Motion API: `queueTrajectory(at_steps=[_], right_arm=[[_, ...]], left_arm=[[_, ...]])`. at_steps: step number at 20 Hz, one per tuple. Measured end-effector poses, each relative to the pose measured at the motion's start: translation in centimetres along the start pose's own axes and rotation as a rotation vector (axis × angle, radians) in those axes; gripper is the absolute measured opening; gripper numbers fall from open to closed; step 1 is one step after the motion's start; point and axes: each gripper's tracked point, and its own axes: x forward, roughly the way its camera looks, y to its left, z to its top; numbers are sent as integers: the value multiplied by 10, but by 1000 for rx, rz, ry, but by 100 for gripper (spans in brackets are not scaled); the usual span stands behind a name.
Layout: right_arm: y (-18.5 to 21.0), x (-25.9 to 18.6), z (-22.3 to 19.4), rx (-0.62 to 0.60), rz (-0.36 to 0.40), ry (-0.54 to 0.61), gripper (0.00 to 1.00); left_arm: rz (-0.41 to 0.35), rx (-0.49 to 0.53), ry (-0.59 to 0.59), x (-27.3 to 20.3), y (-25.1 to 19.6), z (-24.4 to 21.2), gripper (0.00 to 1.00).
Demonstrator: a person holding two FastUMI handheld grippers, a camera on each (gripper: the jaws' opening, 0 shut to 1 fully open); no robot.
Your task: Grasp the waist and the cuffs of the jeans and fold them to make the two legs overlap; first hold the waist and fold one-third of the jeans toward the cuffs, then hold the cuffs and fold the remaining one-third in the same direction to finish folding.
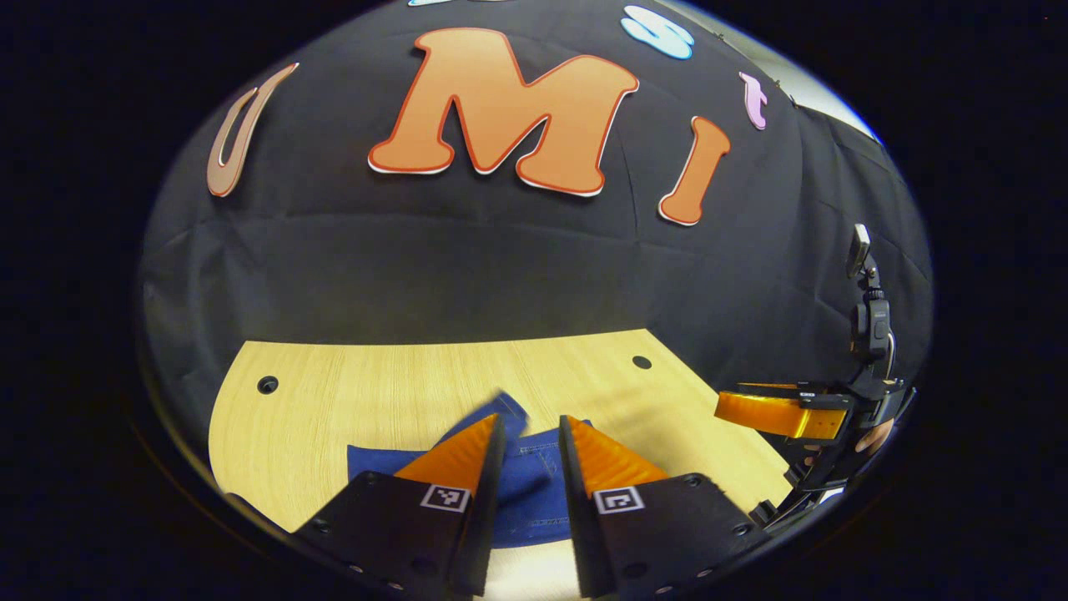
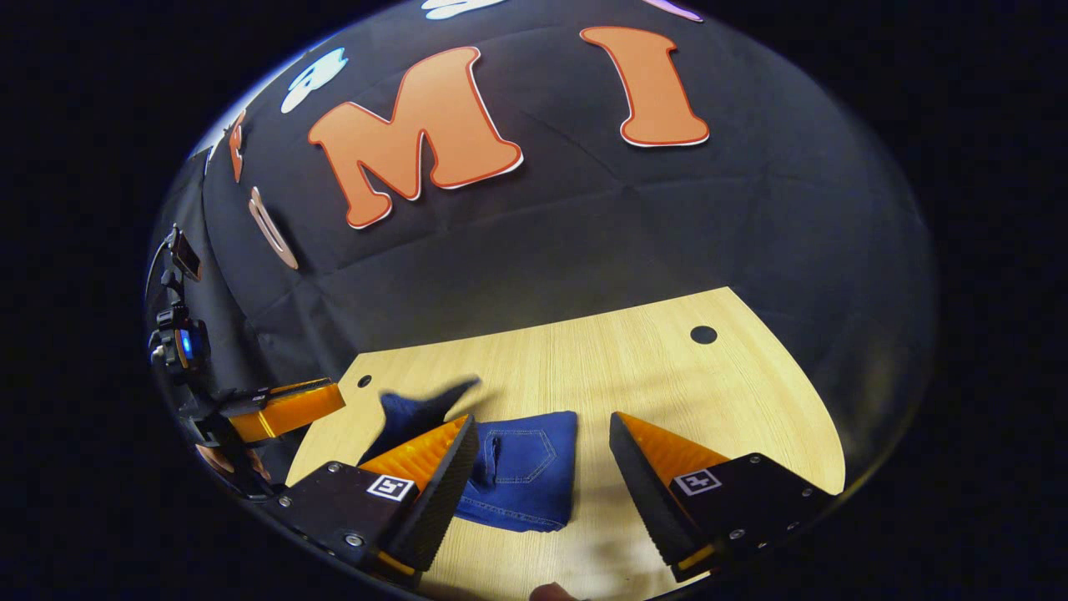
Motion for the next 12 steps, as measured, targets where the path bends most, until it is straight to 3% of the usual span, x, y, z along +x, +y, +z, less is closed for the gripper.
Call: queueTrajectory(at_steps=[2,4,5,8,12], right_arm=[[2,0,7,-15,-6,-23,97],[9,-4,15,-36,-9,-59,97],[14,-7,21,-47,-6,-83,97],[31,-19,43,-97,-10,-164,97],[60,-51,90,-159,-3,-364,97]], left_arm=[[19,7,-46,-14,7,12,40],[39,27,-102,-27,13,25,57],[62,44,-135,-36,18,35,72],[117,87,-251,-66,23,66,77],[225,130,-405,-115,29,114,93]])
